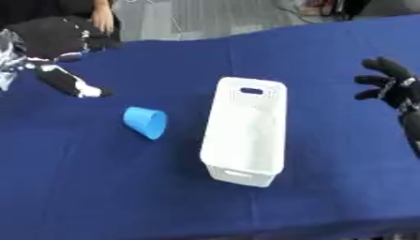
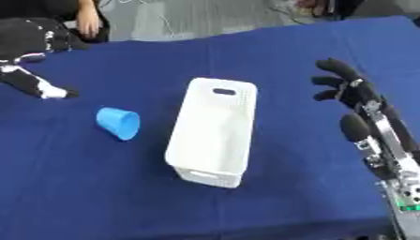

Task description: Pick up objects on the table and place them in the box.

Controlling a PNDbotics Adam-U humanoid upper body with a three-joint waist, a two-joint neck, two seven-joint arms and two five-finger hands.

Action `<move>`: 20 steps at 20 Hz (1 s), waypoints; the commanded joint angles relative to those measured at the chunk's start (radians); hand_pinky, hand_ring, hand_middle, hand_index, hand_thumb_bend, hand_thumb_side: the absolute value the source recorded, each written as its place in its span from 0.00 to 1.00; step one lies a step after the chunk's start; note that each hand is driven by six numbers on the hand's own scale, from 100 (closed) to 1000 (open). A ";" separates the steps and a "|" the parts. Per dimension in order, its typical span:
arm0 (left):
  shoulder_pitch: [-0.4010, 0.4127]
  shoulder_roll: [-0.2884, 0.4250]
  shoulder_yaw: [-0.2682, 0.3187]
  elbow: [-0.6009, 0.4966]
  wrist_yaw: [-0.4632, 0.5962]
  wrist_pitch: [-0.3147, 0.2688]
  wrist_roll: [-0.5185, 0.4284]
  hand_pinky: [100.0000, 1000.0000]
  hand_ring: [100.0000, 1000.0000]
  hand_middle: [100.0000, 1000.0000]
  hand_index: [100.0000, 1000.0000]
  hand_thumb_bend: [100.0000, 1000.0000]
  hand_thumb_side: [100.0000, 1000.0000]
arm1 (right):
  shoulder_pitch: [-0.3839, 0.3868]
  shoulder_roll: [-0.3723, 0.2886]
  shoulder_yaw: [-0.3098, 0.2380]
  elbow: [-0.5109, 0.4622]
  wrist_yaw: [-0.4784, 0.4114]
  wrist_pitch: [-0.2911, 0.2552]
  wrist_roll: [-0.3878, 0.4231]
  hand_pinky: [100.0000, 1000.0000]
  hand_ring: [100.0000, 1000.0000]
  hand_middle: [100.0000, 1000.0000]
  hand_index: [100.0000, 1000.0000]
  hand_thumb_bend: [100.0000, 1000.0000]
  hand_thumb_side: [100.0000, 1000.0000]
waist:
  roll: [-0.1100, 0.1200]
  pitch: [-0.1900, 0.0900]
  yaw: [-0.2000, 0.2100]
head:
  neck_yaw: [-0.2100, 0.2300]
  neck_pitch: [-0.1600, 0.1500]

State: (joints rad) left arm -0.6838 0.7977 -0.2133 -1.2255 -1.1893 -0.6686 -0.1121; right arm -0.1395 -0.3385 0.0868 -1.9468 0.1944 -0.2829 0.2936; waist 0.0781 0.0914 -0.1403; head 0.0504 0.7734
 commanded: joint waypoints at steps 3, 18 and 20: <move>-0.055 -0.002 -0.028 0.024 -0.052 -0.039 0.003 0.90 0.81 0.80 0.99 1.00 0.89 | -0.004 -0.015 -0.001 -0.010 -0.003 -0.001 0.005 0.69 0.83 0.91 1.00 0.51 1.00 | -0.001 -0.011 -0.002 | 0.010 -0.003; -0.097 -0.037 -0.084 0.087 -0.153 -0.112 0.026 0.90 0.81 0.79 0.98 1.00 0.91 | -0.006 -0.017 -0.001 -0.011 -0.001 -0.001 0.007 0.69 0.83 0.91 1.00 0.51 1.00 | 0.004 -0.009 -0.007 | 0.015 -0.003; -0.097 -0.038 -0.090 0.092 -0.161 -0.120 0.028 0.90 0.81 0.79 0.98 1.00 0.92 | -0.006 -0.017 -0.001 -0.011 -0.001 -0.001 0.007 0.69 0.83 0.91 1.00 0.51 1.00 | 0.005 -0.009 -0.007 | 0.016 -0.003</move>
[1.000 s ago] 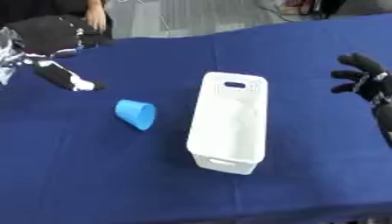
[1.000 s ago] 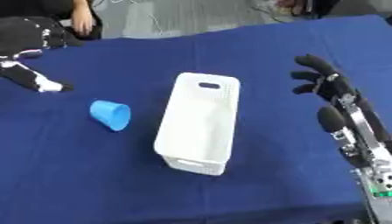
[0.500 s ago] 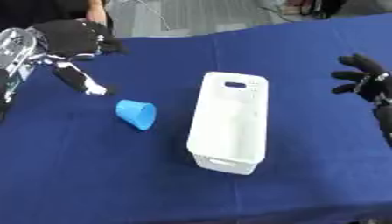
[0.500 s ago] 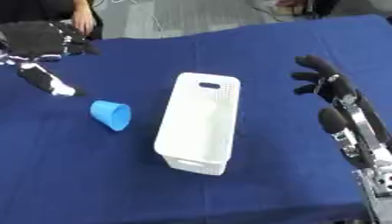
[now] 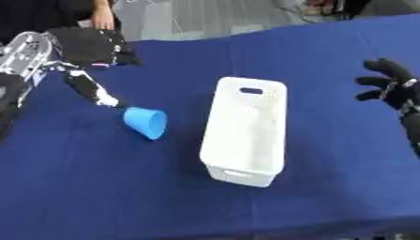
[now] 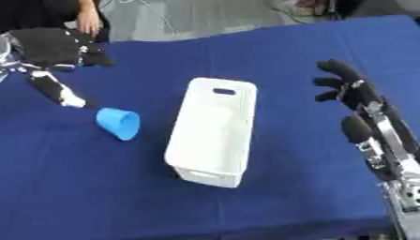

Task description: Pick up objects on the table and place them in the box.

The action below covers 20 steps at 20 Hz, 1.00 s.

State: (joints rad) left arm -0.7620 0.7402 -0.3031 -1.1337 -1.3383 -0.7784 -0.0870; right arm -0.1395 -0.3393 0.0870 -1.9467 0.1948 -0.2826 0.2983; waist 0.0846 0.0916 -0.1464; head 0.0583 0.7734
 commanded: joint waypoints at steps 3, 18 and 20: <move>-0.019 0.018 -0.009 0.007 -0.024 -0.021 0.005 0.90 0.81 0.79 0.98 1.00 0.92 | -0.007 -0.017 -0.001 -0.011 -0.002 -0.002 0.002 0.69 0.83 0.91 1.00 0.51 1.00 | -0.001 -0.009 -0.002 | 0.009 -0.003; -0.005 -0.006 -0.033 0.042 -0.066 -0.056 0.011 0.90 0.81 0.80 0.97 1.00 0.93 | -0.011 -0.017 0.000 -0.012 -0.002 -0.002 0.004 0.69 0.83 0.91 1.00 0.51 1.00 | 0.002 -0.005 -0.008 | 0.012 -0.003; -0.007 -0.011 -0.034 0.048 -0.069 -0.058 0.010 0.90 0.81 0.80 0.97 1.00 0.93 | -0.012 -0.016 0.001 -0.011 -0.002 -0.002 0.004 0.69 0.83 0.91 1.00 0.51 1.00 | 0.002 -0.005 -0.008 | 0.013 -0.003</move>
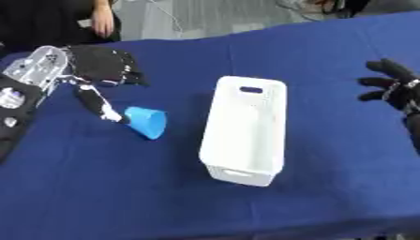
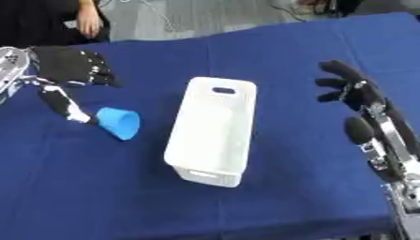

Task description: Pick up objects on the table and place them in the box.

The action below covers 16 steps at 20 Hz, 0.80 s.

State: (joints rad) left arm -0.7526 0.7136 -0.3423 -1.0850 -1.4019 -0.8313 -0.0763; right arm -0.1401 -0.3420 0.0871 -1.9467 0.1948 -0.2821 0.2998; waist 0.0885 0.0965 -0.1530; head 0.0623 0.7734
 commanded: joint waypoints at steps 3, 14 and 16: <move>-0.021 0.004 0.003 0.012 -0.012 -0.011 -0.004 0.90 0.81 0.80 0.97 1.00 0.93 | -0.012 -0.013 0.001 -0.011 -0.003 -0.002 0.003 0.69 0.83 0.91 1.00 0.51 1.00 | -0.002 -0.010 -0.004 | 0.010 -0.003; -0.020 -0.026 -0.003 0.045 -0.037 -0.028 -0.013 0.90 0.81 0.80 0.97 1.00 0.94 | -0.019 -0.009 0.003 -0.011 -0.004 -0.002 0.005 0.68 0.83 0.91 1.00 0.51 1.00 | 0.000 -0.003 -0.011 | 0.012 -0.003; -0.019 -0.029 -0.003 0.049 -0.041 -0.029 -0.013 0.90 0.81 0.80 0.97 1.00 0.94 | -0.020 -0.009 0.003 -0.011 -0.004 -0.002 0.005 0.68 0.83 0.91 1.00 0.51 1.00 | 0.000 -0.002 -0.012 | 0.013 -0.003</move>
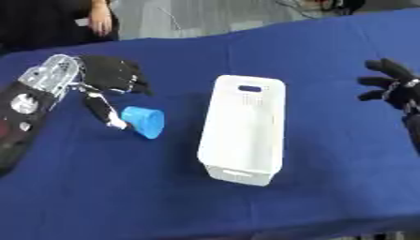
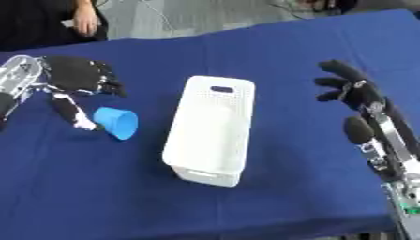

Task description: Pick up objects on the table and place them in the box.

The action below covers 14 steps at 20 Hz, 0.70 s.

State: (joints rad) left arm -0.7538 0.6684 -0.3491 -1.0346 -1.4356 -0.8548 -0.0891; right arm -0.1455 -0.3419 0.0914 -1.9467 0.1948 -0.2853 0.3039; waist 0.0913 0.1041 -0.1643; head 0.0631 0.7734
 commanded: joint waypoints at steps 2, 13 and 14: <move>-0.018 0.015 0.004 0.003 -0.011 -0.006 -0.001 0.90 0.81 0.80 0.97 1.00 0.94 | -0.015 -0.008 -0.001 -0.010 -0.003 0.001 0.002 0.68 0.83 0.91 1.00 0.51 1.00 | -0.002 -0.008 -0.001 | 0.013 -0.003; -0.025 0.003 0.028 0.056 -0.044 0.008 -0.011 0.90 0.81 0.80 0.96 1.00 0.94 | -0.017 -0.007 -0.002 -0.010 -0.002 0.000 0.002 0.68 0.83 0.91 1.00 0.51 1.00 | -0.003 -0.006 -0.002 | 0.014 -0.003; -0.026 0.003 0.029 0.059 -0.048 0.009 -0.011 0.90 0.81 0.80 0.96 1.00 0.94 | -0.017 -0.007 -0.002 -0.010 -0.002 0.001 0.002 0.68 0.83 0.91 1.00 0.51 1.00 | -0.003 -0.006 -0.002 | 0.014 -0.003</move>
State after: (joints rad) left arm -0.7610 0.6519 -0.3359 -0.9733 -1.4773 -0.8495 -0.1003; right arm -0.1484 -0.3417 0.0927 -1.9467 0.1948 -0.2852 0.3044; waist 0.0914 0.1089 -0.1652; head 0.0634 0.7734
